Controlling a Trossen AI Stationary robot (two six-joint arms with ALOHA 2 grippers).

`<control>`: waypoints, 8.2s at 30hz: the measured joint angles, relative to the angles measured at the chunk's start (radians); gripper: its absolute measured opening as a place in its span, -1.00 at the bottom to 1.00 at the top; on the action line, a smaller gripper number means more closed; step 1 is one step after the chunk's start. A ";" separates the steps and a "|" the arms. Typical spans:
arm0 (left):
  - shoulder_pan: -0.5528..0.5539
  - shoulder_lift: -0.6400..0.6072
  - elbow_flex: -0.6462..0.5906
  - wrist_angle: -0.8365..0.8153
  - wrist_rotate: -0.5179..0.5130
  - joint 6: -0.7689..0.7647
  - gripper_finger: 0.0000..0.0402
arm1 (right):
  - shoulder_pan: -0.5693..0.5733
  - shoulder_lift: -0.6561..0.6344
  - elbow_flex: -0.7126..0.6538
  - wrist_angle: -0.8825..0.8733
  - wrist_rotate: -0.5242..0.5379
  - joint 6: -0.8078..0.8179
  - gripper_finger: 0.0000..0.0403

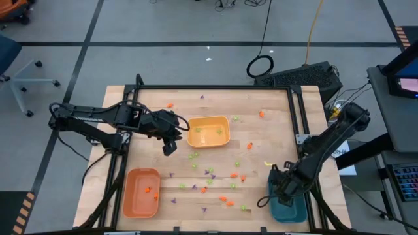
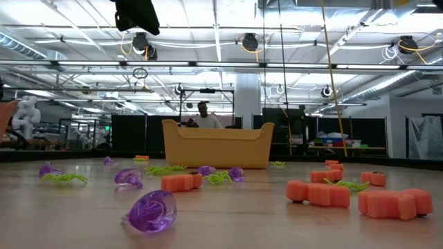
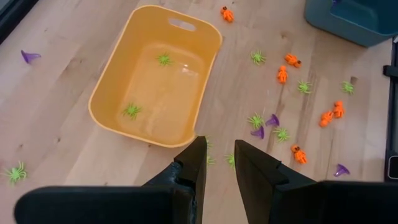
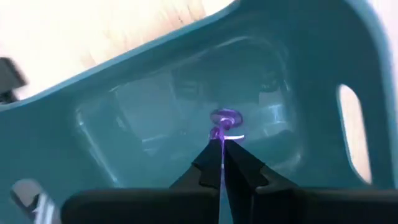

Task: Sort Halloween decoration
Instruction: Put the violet witch hat toy into the blue bin, then put the green spider toy into the yellow bin

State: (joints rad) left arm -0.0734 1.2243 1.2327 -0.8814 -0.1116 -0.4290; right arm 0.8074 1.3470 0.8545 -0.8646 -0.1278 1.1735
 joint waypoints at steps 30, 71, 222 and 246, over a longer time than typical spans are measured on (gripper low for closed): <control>0.000 0.000 0.000 0.000 0.003 -0.001 -0.60 | 0.113 0.033 0.155 -0.076 0.136 0.205 -0.17; -0.016 0.000 0.000 -0.025 -0.178 -0.578 -0.60 | -0.389 -0.122 0.540 -0.342 0.464 -0.366 -0.16; 0.667 0.549 -0.002 -0.184 -0.042 -0.038 -0.64 | -0.743 -0.034 0.540 -0.245 0.389 -0.325 -0.16; 0.747 0.591 0.000 -0.110 0.095 -0.116 -0.24 | -0.742 -0.034 0.540 -0.242 0.389 -0.323 -0.16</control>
State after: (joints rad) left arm 0.6739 1.8158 1.2324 -0.9912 -0.0166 -0.5446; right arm 0.0650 1.3128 1.3941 -1.1068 0.2611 0.8509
